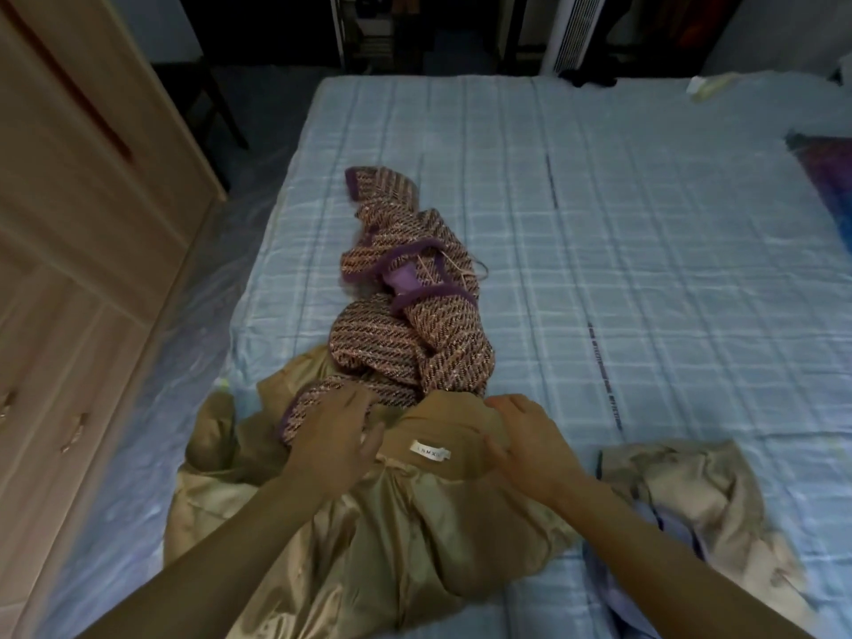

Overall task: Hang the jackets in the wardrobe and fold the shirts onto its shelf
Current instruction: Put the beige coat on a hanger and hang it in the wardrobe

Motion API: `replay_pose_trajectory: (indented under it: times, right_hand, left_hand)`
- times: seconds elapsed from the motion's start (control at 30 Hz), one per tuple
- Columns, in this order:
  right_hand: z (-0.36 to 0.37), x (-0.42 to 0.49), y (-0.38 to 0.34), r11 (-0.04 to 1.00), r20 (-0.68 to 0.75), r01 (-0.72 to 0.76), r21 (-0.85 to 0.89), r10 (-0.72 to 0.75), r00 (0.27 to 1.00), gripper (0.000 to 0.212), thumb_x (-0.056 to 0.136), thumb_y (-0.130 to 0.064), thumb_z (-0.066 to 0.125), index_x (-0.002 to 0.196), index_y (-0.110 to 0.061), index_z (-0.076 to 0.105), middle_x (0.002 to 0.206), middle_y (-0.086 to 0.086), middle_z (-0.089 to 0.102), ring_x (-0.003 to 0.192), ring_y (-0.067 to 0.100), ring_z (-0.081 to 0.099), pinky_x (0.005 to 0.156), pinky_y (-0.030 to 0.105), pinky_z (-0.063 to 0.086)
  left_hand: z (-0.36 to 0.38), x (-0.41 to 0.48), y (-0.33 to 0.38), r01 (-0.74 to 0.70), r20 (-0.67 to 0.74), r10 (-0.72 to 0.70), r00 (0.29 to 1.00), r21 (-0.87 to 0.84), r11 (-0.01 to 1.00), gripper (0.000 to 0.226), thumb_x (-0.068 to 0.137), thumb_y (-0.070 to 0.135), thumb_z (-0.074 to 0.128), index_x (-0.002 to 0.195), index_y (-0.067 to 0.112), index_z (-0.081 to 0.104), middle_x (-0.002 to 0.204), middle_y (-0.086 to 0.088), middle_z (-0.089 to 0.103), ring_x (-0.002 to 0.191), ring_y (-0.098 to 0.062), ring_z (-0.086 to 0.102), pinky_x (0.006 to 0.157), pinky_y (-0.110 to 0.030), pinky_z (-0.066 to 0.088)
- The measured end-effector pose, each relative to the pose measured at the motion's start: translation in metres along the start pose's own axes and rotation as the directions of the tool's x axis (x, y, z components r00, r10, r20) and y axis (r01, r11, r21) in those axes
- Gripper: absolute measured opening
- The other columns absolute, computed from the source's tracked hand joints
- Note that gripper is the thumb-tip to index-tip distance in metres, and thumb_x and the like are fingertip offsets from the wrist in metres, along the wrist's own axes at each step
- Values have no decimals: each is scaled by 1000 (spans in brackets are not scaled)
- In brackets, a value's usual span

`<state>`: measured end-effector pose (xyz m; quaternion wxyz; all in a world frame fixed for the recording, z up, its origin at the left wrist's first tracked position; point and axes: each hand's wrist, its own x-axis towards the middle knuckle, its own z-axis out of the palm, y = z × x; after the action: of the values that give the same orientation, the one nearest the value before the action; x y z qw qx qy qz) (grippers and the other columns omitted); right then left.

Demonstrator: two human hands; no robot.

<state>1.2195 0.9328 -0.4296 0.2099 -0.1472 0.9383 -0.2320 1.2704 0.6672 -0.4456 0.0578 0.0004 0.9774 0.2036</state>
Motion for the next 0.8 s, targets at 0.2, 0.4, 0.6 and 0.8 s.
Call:
replay_pose_trajectory:
  times: [0.2, 0.4, 0.6, 0.8]
  right_hand:
    - [55, 40, 35, 994, 88, -109, 9, 108, 990, 34, 86, -33, 52, 117, -21, 56, 114, 5, 55, 105, 29, 53, 89, 42, 47]
    - [92, 60, 51, 975, 166, -165, -147, 188, 968, 57, 81, -47, 43, 134, -27, 42, 124, 4, 56, 108, 31, 54, 92, 45, 46]
    - [110, 58, 59, 973, 165, -147, -180, 177, 970, 50, 90, -31, 49, 139, -29, 37, 133, 0, 51, 111, 25, 53, 90, 36, 41]
    - [125, 52, 61, 977, 147, -137, -162, 161, 976, 32, 93, -22, 44, 124, -24, 52, 112, 2, 64, 97, 22, 60, 74, 30, 38]
  left_hand:
    - [51, 27, -19, -21, 107, 18, 994, 26, 999, 32, 84, 43, 43, 103, 20, 55, 102, -2, 57, 96, -25, 53, 80, -41, 47]
    - [90, 46, -28, -10, 241, -6, 971, 64, 998, 38, 88, 37, 50, 123, 22, 52, 116, -1, 55, 107, -23, 51, 89, -41, 45]
    - [107, 59, -32, -42, 317, 23, 948, 52, 998, 36, 88, 36, 51, 123, 25, 50, 118, 2, 57, 106, -21, 55, 86, -37, 49]
    - [121, 51, -36, -128, 365, 82, 927, 102, 987, 35, 85, 47, 30, 103, 28, 53, 101, 4, 66, 87, -23, 65, 70, -37, 55]
